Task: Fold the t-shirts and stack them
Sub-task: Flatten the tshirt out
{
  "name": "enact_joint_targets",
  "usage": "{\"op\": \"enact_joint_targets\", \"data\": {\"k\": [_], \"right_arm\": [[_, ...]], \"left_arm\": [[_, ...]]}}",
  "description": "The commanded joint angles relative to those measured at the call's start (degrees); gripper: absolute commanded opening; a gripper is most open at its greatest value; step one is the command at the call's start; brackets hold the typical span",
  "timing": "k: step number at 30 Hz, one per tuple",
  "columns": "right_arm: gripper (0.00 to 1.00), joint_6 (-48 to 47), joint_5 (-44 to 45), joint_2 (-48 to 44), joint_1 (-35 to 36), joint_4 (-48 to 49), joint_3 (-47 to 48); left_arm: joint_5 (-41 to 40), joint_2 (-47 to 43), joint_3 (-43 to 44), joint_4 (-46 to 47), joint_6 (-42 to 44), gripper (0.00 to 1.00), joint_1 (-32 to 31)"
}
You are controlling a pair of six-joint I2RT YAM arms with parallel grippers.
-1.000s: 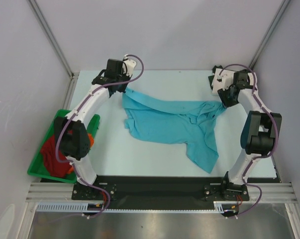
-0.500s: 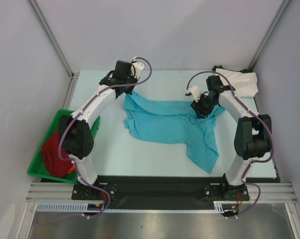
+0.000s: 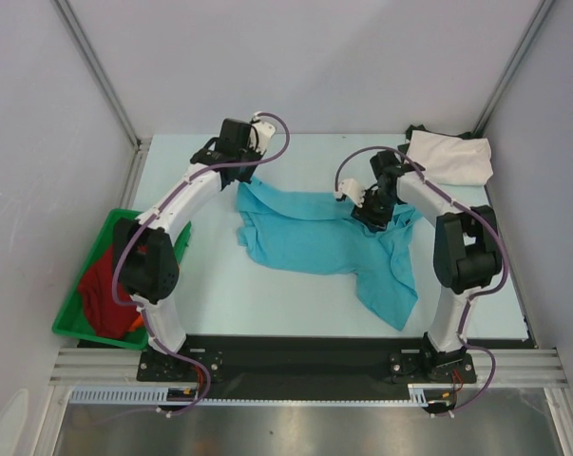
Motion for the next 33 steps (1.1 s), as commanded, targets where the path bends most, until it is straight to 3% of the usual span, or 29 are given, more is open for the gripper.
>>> {"op": "enact_joint_targets", "data": {"k": [1, 8, 18, 33], "right_arm": [[0.46, -6.4, 2.8, 2.3, 1.0, -3.3, 3.7], [0.46, -11.9, 5.0, 8.6, 1.6, -15.4, 12.8], [0.47, -13.8, 6.0, 12.1, 2.0, -25.0, 17.2], [0.46, -14.2, 7.5, 12.1, 3.6, -19.9, 13.7]], "left_arm": [[-1.1, -1.5, -0.5, 1.9, 0.3, 0.0, -0.1], [-1.3, -1.6, -1.1, 2.1, 0.2, 0.01, 0.0], [-2.0, -1.3, -0.8, 2.3, 0.4, 0.01, 0.0], [-2.7, 0.0, 0.6, 2.0, 0.5, 0.01, -0.5]]}}
